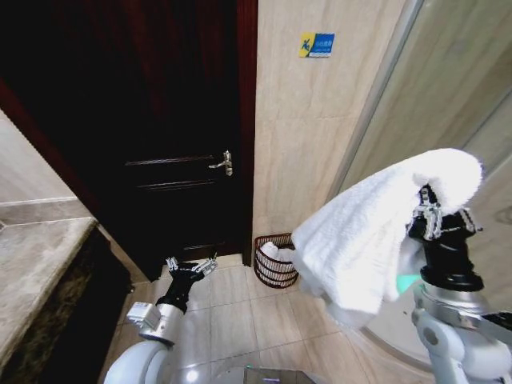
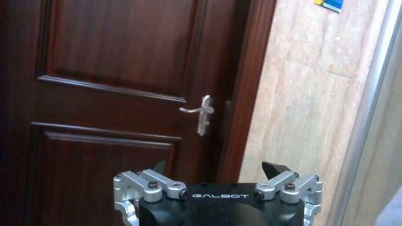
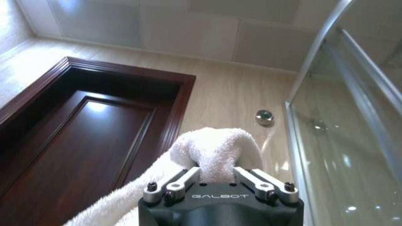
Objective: Discard the used towel into the hamper.
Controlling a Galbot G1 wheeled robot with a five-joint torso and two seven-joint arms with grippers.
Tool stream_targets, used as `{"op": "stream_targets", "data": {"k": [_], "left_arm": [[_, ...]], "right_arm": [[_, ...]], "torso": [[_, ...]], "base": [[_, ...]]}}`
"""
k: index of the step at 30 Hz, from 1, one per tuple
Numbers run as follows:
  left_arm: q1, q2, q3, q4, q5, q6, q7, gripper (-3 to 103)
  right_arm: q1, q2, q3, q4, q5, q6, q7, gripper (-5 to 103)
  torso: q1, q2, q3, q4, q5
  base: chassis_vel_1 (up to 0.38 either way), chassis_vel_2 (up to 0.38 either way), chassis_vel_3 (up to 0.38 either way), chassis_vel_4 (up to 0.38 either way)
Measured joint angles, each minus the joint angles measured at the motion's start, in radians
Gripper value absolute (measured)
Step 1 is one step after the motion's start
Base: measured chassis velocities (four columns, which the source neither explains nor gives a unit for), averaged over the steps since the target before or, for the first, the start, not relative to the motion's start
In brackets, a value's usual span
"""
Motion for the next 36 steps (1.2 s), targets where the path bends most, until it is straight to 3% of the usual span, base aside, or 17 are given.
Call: {"op": "stream_targets", "data": {"k": [10, 23, 36], "left_arm": [[0.000, 0.000, 0.000, 0.000, 0.000, 0.000, 0.000, 100], [0.000, 0.000, 0.000, 0.000, 0.000, 0.000, 0.000, 100], [0.000, 0.000, 0.000, 0.000, 0.000, 0.000, 0.000, 100]], "right_arm": [[0.004, 0.000, -0.012, -0.011, -0.002, 0.029, 0.046, 8], [-0.006, 0.008, -0.008, -0.028, -0.003, 0.037, 0.005, 8], [-0.020, 0.016, -0.003, -0.030, 0.000, 0.046, -0.013, 8]], "torso": [[0.000, 0.000, 0.000, 0.0001, 0.0002], [0.000, 0.001, 0.000, 0.0000, -0.0002], [0.000, 0.001, 0.000, 0.0000, -0.0001]], "base": [[0.081, 0.081, -0.090, -0.087], [-0.021, -0.020, 0.013, 0.019], [-0.130, 0.139, 0.133, -0.133]]}}
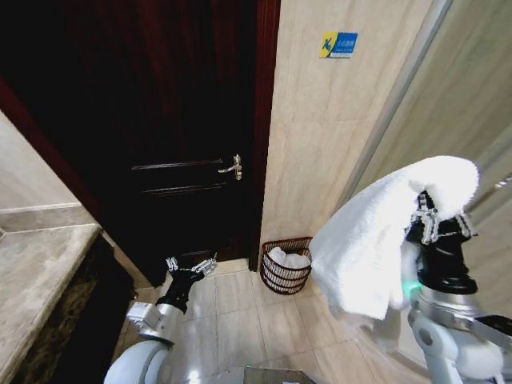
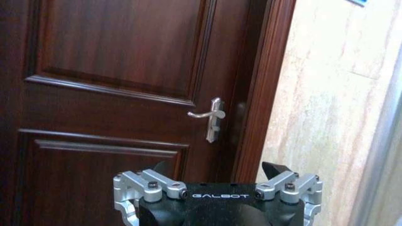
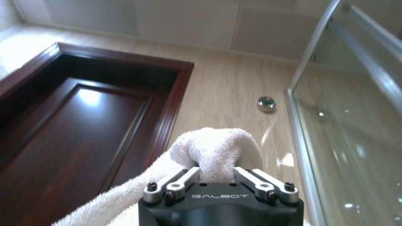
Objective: Discard the used towel into the hamper.
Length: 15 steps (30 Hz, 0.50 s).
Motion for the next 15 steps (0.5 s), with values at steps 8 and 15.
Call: {"op": "stream_targets", "data": {"k": [8, 15], "left_arm": [[0.000, 0.000, 0.000, 0.000, 0.000, 0.000, 0.000, 100], [0.000, 0.000, 0.000, 0.000, 0.000, 0.000, 0.000, 100]], "right_arm": [[0.001, 0.000, -0.013, -0.002, 0.000, 0.000, -0.005, 8], [0.024, -0.016, -0.035, -0.018, 0.001, -0.010, -0.003, 8]], "torso": [[0.002, -0.001, 0.001, 0.0000, -0.0001], [0.000, 0.000, 0.000, -0.0002, 0.0003]], "base": [[-0.196, 0.219, 0.203, -0.187], [-0.030, 0.057, 0.022, -0.016]]}}
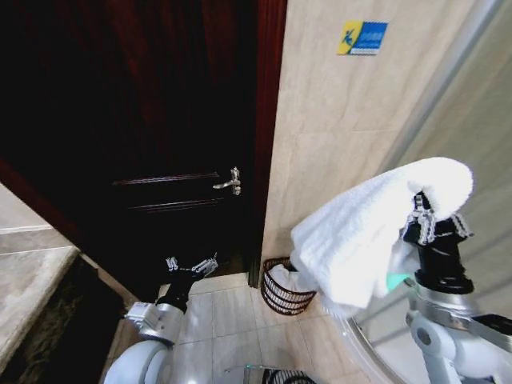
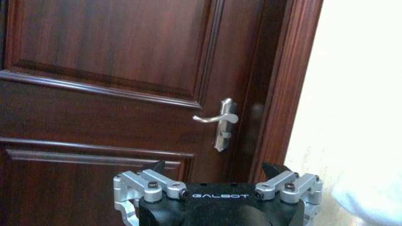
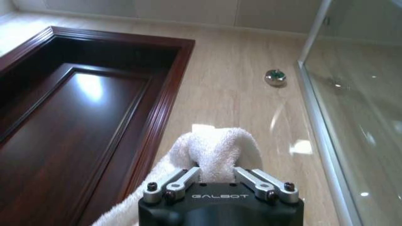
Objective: Discard the used towel into the hamper.
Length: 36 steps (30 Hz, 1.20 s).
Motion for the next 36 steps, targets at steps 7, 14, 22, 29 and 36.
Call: {"op": "stream_targets", "data": {"k": [7, 14, 22, 29, 36], "left_arm": [[0.000, 0.000, 0.000, 0.000, 0.000, 0.000, 0.000, 100], [0.000, 0.000, 0.000, 0.000, 0.000, 0.000, 0.000, 100], [0.000, 0.000, 0.000, 0.000, 0.000, 0.000, 0.000, 100], [0.000, 0.000, 0.000, 0.000, 0.000, 0.000, 0.000, 100], [0.000, 0.000, 0.000, 0.000, 0.000, 0.000, 0.000, 100]], "right_arm": [[0.045, -0.020, -0.028, -0.066, 0.017, -0.023, 0.003, 8], [0.089, -0.034, -0.044, -0.164, 0.027, -0.029, -0.002, 8], [0.123, -0.040, -0.063, -0.246, 0.028, -0.023, -0.018, 8], [0.157, -0.043, -0.082, -0.292, 0.027, -0.021, -0.018, 8], [0.216, -0.059, -0.105, -0.370, 0.024, -0.016, -0.020, 8]], "torso": [[-0.001, 0.001, 0.000, 0.0001, -0.0002], [0.000, 0.000, 0.000, 0.0002, -0.0001], [0.000, 0.000, 0.000, 0.0001, 0.0000], [0.000, 0.000, 0.000, 0.0002, -0.0002], [0.000, 0.000, 0.000, 0.0001, 0.0000]], "base": [[0.033, -0.054, -0.034, 0.045], [0.000, 0.000, 0.000, 0.000], [0.000, 0.000, 0.000, 0.000], [0.000, 0.000, 0.000, 0.000], [0.000, 0.000, 0.000, 0.000]]}}
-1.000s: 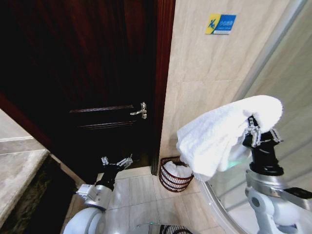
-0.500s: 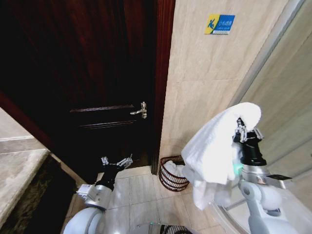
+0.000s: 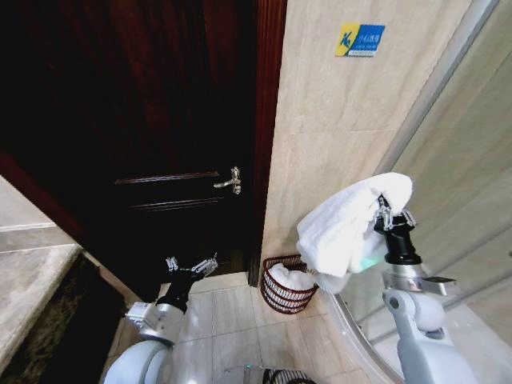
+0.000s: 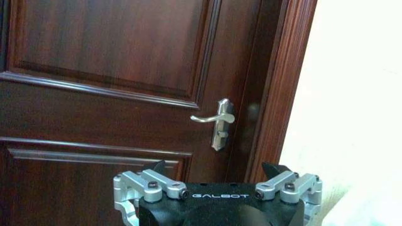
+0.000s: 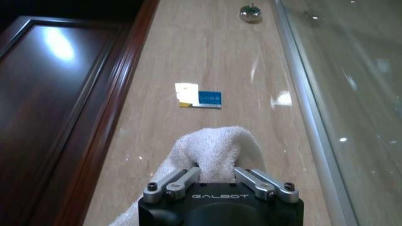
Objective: Discard the used towel into the hamper.
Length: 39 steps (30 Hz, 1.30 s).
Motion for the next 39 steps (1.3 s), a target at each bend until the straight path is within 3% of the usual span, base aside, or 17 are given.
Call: {"op": "stream_targets", "data": {"k": [13, 39], "left_arm": [[0.000, 0.000, 0.000, 0.000, 0.000, 0.000, 0.000, 100], [0.000, 0.000, 0.000, 0.000, 0.000, 0.000, 0.000, 100]], "right_arm": [[0.067, 0.000, -0.053, -0.092, -0.005, 0.011, -0.013, 8], [0.160, 0.050, -0.133, -0.393, -0.025, 0.115, -0.089, 8]], "torso": [[0.000, 0.000, 0.000, 0.0000, -0.0001], [0.000, 0.000, 0.000, 0.0000, -0.0001]], "base": [[0.000, 0.000, 0.000, 0.000], [0.000, 0.000, 0.000, 0.000]]}}
